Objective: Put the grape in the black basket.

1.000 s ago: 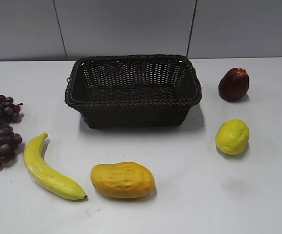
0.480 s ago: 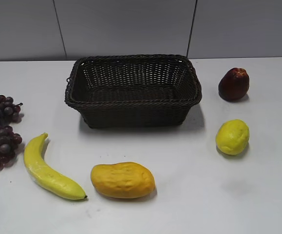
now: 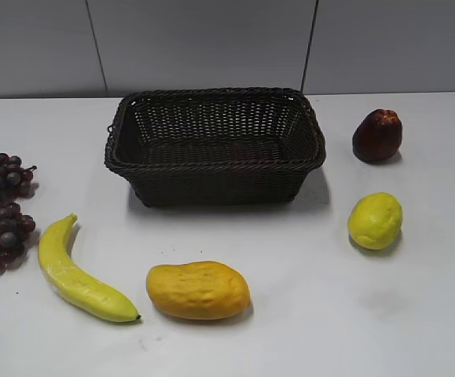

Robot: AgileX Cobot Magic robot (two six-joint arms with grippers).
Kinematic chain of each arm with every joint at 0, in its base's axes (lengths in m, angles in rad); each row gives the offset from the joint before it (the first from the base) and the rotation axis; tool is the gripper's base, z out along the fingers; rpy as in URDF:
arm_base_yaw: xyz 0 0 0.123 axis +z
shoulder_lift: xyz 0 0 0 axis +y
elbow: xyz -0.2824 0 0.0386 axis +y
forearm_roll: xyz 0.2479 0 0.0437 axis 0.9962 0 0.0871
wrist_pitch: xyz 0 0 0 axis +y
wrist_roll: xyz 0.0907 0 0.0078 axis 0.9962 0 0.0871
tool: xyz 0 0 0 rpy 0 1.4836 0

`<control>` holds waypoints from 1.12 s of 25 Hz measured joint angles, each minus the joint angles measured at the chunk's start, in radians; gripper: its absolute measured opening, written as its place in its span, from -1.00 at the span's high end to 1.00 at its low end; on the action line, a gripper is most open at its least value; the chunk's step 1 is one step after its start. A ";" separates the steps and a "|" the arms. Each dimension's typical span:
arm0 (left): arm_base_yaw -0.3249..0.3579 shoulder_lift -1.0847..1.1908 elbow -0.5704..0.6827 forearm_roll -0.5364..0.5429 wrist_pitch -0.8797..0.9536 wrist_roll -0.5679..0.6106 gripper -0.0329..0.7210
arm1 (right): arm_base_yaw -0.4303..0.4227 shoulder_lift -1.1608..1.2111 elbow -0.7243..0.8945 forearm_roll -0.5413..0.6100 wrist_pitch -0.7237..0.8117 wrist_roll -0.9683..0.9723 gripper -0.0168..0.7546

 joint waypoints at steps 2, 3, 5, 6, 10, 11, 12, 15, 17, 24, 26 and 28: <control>0.000 0.046 -0.030 0.018 -0.013 0.000 -0.66 | 0.000 0.000 0.000 0.000 0.000 0.000 -0.57; 0.000 0.073 -0.048 0.026 -0.017 0.000 -0.66 | 0.000 0.000 0.000 0.000 0.000 0.000 -0.57; 0.000 0.133 -0.085 0.043 -0.024 0.000 -0.66 | 0.000 0.000 0.000 0.000 0.000 0.000 -0.57; 0.000 0.159 -0.101 0.048 -0.026 0.000 -0.66 | 0.000 0.000 0.000 0.000 0.000 0.000 -0.57; 0.000 0.292 -0.175 0.060 -0.034 0.000 -0.65 | 0.000 0.000 0.000 0.000 0.000 0.000 -0.57; 0.000 0.323 -0.193 0.061 -0.037 -0.002 -0.65 | 0.000 0.000 0.000 0.000 0.000 0.000 -0.57; 0.000 0.359 -0.211 0.061 -0.040 -0.009 -0.65 | 0.000 0.000 0.000 0.000 0.000 0.000 -0.57; 0.000 0.477 -0.258 0.065 -0.067 -0.036 -0.65 | 0.000 0.000 0.000 0.000 0.000 0.000 -0.57; 0.000 0.551 -0.290 0.075 -0.089 -0.057 -0.65 | 0.000 0.000 0.000 0.000 0.000 0.000 -0.57; 0.000 0.854 -0.435 0.116 -0.108 -0.071 -0.68 | 0.000 0.000 0.000 0.000 0.000 0.000 -0.57; 0.000 0.933 -0.492 0.123 -0.110 -0.071 -0.71 | 0.000 0.000 0.000 0.000 0.000 0.000 -0.57; 0.000 1.014 -0.545 0.137 -0.112 -0.072 -0.73 | 0.000 0.000 0.000 0.000 0.000 0.000 -0.57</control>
